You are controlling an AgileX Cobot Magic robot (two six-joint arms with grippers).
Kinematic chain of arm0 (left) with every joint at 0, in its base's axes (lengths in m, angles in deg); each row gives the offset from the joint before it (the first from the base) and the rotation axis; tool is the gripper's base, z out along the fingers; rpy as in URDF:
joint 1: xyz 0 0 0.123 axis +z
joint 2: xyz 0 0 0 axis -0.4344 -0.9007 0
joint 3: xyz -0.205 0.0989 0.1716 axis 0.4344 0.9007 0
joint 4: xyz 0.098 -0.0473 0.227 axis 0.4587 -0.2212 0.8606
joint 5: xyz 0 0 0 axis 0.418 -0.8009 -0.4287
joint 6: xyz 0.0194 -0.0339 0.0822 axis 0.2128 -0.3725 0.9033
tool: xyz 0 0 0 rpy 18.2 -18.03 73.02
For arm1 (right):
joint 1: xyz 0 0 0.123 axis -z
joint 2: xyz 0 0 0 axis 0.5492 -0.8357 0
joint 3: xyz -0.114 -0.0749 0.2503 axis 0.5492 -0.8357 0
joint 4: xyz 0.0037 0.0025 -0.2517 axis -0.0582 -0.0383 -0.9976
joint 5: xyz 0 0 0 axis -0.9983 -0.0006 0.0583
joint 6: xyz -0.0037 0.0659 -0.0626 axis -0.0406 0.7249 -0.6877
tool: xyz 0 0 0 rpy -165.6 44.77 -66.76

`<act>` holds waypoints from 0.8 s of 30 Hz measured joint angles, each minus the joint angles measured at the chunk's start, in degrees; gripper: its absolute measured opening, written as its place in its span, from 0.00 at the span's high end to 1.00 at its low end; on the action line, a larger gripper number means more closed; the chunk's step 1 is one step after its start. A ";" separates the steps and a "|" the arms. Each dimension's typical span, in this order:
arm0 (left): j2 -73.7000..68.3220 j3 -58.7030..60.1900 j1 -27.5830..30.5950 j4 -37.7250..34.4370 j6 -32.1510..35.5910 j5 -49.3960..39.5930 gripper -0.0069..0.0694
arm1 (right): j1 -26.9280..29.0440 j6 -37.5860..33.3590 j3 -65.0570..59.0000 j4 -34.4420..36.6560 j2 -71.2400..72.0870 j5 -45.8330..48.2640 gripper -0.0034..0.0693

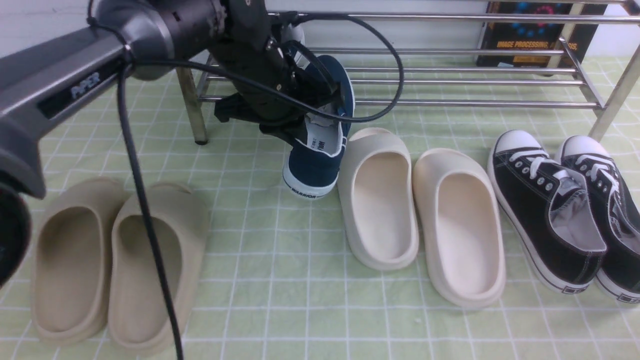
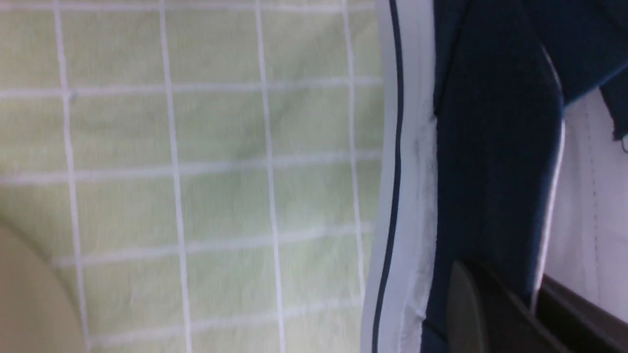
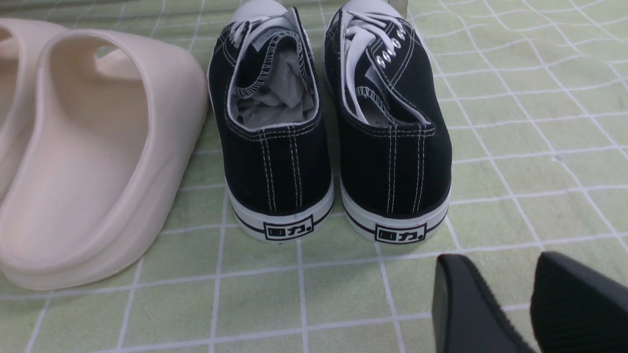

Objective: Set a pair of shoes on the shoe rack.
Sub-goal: Use the left arm to put a shoe into the shoe rack

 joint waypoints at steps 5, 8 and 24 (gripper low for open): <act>-5.26 -7.78 2.33 -1.53 -1.32 1.15 0.91 | 0.00 0.00 0.00 0.00 0.00 0.00 0.62; -6.91 -10.57 3.50 -2.61 -1.51 1.88 0.91 | 0.00 0.00 0.00 0.00 0.00 0.00 0.62; -13.74 -16.94 4.47 -6.47 -1.07 11.14 0.91 | 0.00 0.00 0.00 0.00 0.00 0.00 0.62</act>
